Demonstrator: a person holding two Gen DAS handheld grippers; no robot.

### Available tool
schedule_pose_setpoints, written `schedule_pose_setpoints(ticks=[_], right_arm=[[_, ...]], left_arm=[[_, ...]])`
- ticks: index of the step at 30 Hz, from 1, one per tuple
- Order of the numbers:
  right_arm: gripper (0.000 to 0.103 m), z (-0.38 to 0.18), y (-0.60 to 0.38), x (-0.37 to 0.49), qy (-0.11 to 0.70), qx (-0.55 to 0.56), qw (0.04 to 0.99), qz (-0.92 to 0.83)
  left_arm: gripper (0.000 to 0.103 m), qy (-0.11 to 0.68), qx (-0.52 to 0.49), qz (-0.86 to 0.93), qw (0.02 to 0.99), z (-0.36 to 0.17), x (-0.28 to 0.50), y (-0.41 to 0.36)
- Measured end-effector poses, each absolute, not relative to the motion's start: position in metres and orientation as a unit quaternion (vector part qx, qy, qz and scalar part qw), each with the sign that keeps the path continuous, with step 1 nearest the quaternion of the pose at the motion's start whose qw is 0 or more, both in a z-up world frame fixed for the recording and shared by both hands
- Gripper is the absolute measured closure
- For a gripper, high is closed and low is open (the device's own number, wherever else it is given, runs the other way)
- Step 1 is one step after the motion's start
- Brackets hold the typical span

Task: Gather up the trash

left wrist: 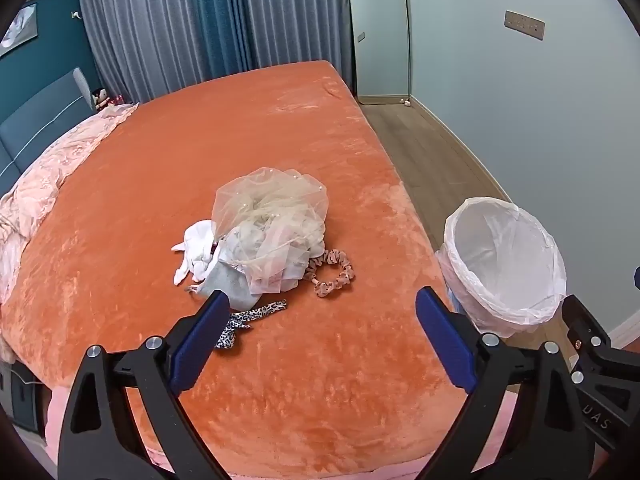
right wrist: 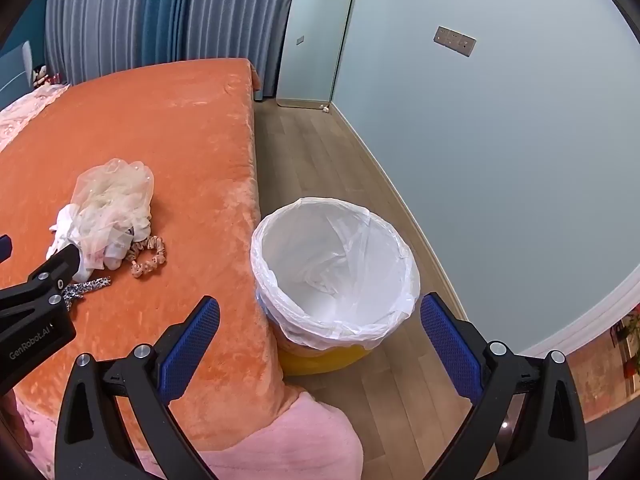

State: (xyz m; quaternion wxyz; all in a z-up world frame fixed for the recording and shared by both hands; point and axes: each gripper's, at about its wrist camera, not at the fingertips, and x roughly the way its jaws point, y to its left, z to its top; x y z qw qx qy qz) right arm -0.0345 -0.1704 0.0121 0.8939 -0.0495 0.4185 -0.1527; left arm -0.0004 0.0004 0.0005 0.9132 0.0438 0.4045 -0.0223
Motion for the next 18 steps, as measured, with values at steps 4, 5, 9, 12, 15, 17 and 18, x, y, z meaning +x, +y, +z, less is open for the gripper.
schedule_pose_setpoints(ticks=[4, 5, 9, 12, 15, 17, 18], right_arm=[[0.007, 0.013, -0.172, -0.035, 0.416, -0.051, 0.895, -0.154], [0.007, 0.014, -0.172, -0.035, 0.416, -0.051, 0.895, -0.154], [0.007, 0.015, -0.174, -0.035, 0.415, -0.050, 0.895, -0.153], [0.007, 0.019, -0.173, -0.031, 0.415, -0.052, 0.895, -0.152], [0.007, 0.023, -0.173, -0.030, 0.414, -0.052, 0.896, -0.152], [0.007, 0.026, -0.174, -0.030, 0.414, -0.052, 0.896, -0.151], [0.007, 0.025, -0.175, -0.030, 0.414, -0.052, 0.896, -0.151]], left_arm=[[0.014, 0.403, 0.042, -0.019, 0.914, 0.002, -0.002, 0.002], [0.014, 0.404, 0.043, -0.019, 0.914, 0.002, 0.001, -0.005], [0.014, 0.405, 0.046, -0.022, 0.913, 0.005, 0.000, -0.011], [0.014, 0.402, 0.047, -0.023, 0.914, 0.007, -0.003, -0.011], [0.014, 0.401, 0.046, -0.026, 0.914, 0.007, -0.003, -0.010], [0.014, 0.401, 0.048, -0.026, 0.914, 0.007, -0.001, -0.012], [0.014, 0.401, 0.047, -0.026, 0.914, 0.010, -0.001, -0.012]])
